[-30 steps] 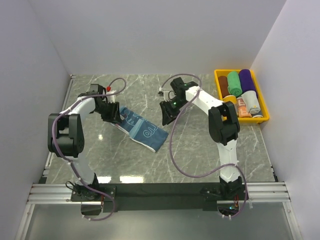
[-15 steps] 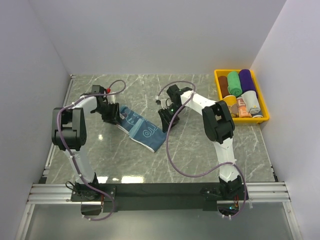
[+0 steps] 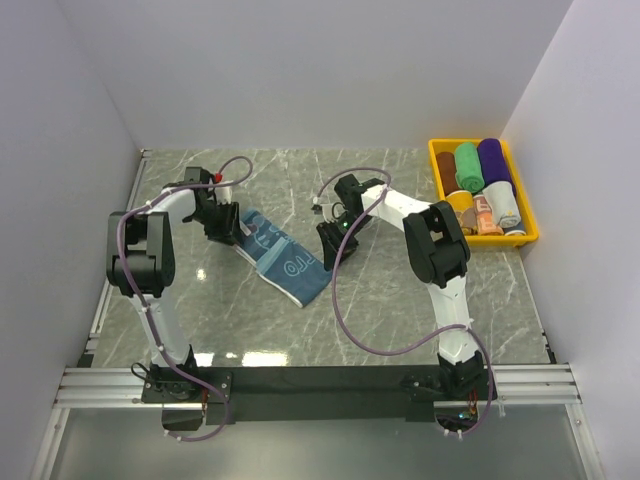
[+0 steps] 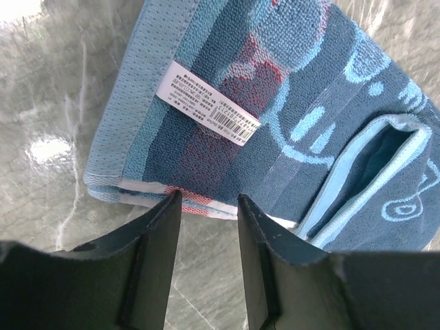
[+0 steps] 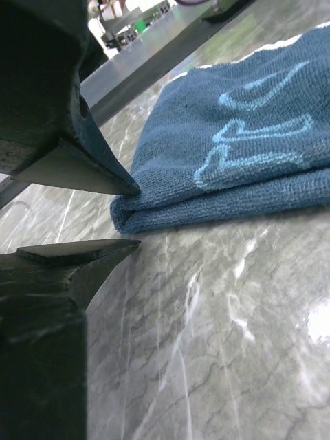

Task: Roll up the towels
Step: Fold the towel

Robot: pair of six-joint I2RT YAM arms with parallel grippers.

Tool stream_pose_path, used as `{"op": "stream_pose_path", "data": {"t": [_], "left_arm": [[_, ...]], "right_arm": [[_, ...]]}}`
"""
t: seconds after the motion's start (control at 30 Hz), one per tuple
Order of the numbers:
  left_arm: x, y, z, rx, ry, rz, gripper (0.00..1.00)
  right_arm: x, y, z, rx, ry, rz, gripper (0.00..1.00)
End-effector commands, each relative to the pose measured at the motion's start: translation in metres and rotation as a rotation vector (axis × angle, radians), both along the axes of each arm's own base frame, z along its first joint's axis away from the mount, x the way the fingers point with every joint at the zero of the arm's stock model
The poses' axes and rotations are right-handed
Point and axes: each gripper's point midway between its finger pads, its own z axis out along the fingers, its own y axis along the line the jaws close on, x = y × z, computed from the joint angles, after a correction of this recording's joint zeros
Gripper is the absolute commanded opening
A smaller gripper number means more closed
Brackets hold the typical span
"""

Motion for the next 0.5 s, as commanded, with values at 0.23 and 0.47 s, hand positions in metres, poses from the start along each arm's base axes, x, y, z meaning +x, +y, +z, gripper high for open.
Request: {"op": "stream_pose_path", "data": {"t": [0.23,0.47], "left_arm": [[0.014,0.007,-0.007,0.036,-0.018,-0.010,0.45],[0.016,0.007,-0.007,0.039,-0.020,-0.006,0.45]], "right_arm": [[0.015,0.018,0.045,0.112,-0.038,-0.009,0.40],[0.001,0.019,0.036,0.102,0.008,0.022,0.37]]}}
